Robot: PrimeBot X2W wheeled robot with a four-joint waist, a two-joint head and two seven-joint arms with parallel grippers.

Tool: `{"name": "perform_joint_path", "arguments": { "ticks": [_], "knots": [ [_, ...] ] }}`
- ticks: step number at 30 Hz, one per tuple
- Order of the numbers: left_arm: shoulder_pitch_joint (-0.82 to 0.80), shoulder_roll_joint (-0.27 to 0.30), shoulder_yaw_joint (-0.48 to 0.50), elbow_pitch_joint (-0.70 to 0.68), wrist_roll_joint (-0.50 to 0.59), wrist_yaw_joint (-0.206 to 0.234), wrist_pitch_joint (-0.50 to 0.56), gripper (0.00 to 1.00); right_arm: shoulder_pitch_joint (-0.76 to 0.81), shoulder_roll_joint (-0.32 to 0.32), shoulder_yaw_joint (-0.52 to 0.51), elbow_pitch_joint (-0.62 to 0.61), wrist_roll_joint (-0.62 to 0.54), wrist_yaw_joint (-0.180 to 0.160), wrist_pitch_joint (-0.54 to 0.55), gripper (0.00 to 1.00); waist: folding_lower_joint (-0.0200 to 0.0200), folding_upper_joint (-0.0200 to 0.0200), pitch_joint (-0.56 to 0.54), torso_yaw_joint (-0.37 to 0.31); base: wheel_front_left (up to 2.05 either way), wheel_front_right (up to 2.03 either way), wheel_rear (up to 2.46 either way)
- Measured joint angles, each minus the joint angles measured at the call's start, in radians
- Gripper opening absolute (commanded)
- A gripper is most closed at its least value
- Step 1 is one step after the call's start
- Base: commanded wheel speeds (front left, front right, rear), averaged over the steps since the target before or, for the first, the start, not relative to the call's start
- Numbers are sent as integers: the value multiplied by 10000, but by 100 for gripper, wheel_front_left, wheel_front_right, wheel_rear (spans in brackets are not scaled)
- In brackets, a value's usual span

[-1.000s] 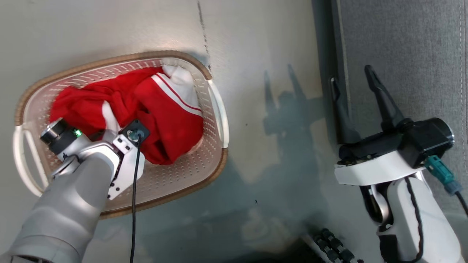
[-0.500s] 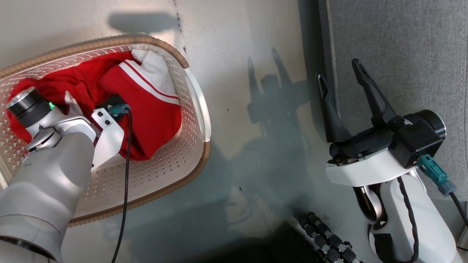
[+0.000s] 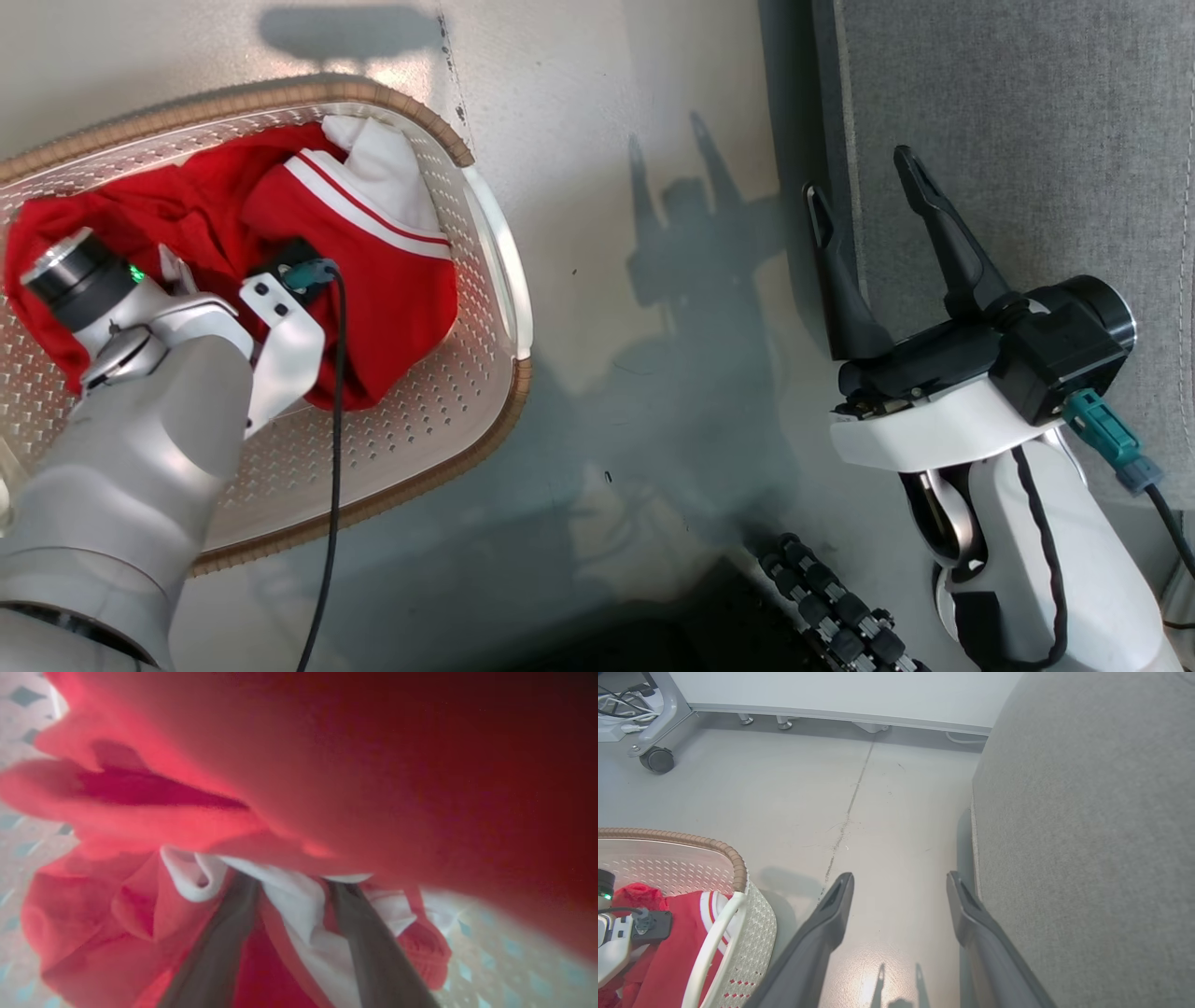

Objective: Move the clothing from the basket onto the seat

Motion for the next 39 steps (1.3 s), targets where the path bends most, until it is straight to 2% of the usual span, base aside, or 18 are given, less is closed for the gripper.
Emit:
{"name": "perform_joint_path", "arguments": {
  "ticks": [6,14,26,35,39],
  "knots": [
    [122,-180,-31,-2,-209,-178,282,0,-74,0,-84,40,-23,0,0,100,0,0,-209,94,0,0,0],
    [403,-757,-125,8,-428,-44,318,0,-78,6,-180,44,-221,0,0,100,0,0,-812,285,0,0,0],
    [1047,-1342,-270,-2,-842,-65,217,0,113,10,-420,518,-445,0,0,100,0,0,-2685,596,0,0,0],
    [1975,-1592,-146,-221,-1496,-12,-644,0,629,-52,-715,805,-477,0,0,100,0,0,-4513,987,0,0,0],
    [2389,-1611,-84,-518,-1781,111,-1469,0,981,-201,-861,890,-468,0,0,100,0,0,-5313,1245,0,0,0]
  ]
}}
